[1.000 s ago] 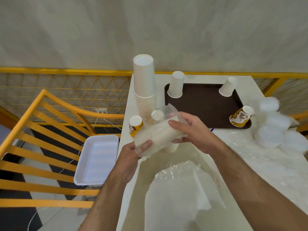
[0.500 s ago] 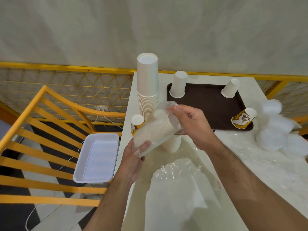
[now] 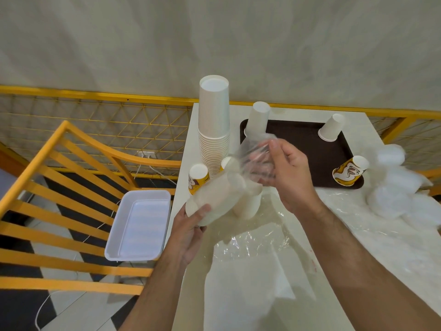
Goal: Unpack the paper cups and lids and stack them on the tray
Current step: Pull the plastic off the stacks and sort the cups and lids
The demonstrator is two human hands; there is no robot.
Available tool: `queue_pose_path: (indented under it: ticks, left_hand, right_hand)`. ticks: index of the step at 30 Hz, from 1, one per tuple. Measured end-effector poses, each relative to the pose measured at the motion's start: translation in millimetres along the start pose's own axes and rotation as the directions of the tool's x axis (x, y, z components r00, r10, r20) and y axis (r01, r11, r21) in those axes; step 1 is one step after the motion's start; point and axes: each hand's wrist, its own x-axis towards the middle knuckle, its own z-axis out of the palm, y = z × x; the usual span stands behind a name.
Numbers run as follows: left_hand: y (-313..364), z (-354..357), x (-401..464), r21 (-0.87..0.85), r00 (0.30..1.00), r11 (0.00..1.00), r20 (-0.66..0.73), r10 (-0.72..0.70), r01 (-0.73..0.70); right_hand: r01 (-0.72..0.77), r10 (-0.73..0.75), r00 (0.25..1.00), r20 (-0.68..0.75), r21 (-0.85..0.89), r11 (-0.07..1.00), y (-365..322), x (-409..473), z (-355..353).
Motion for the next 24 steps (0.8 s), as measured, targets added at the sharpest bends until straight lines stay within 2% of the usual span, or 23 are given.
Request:
queue_pose_path:
  ticks: [2,3,6,8,12,17,20,24]
  left_hand:
    - [-4.4,-5.1,0.1,-0.050,0.999,0.998,0.021,-0.032,0.033]
    - [-6.7,-7.1,0.5,-0.069,0.999,0.997,0.032,-0.041,0.044]
    - [-11.5,-9.4,3.2,-0.068,0.994,0.996,0.089,-0.057,0.063]
    - [-14.6,-10.0,6.8,-0.027,0.992,0.997,0.106,-0.070,0.073]
    - [-16.4,-12.4,10.7,0.078,0.991,0.989,-0.064,-0.117,0.122]
    - [-17.4,-29.5,18.6,0.328,0.985,0.935,-0.147,-0.091,0.135]
    - [-20.2,-41.7,23.0,0.323,0.983,0.932,-0.137,-0.124,0.163]
    - [-25.4,-57.7,28.8,0.302,0.986,0.942,-0.127,-0.111,0.145]
  right_hand:
    - [-0.059,0.059,0.998,0.012,-0.054,0.997,-0.8,0.2,-1.7]
    - [-0.109,0.117,0.991,0.062,-0.116,0.987,0.9,-0.1,-2.2]
    - [-0.252,0.331,0.900,0.283,-0.282,0.926,11.4,-8.1,2.3]
    - [-0.262,0.366,0.871,0.328,-0.319,0.911,17.9,-13.1,8.3]
    - [-0.184,0.298,0.918,0.261,-0.385,0.904,25.2,-11.2,16.6]
    - [-0.010,0.256,0.936,0.243,-0.708,0.707,42.9,-1.3,35.8]
    - [0.036,0.278,0.926,0.256,-0.793,0.608,54.5,2.6,48.1]
    - [0.138,0.246,0.914,0.323,-0.817,0.560,50.8,3.2,58.2]
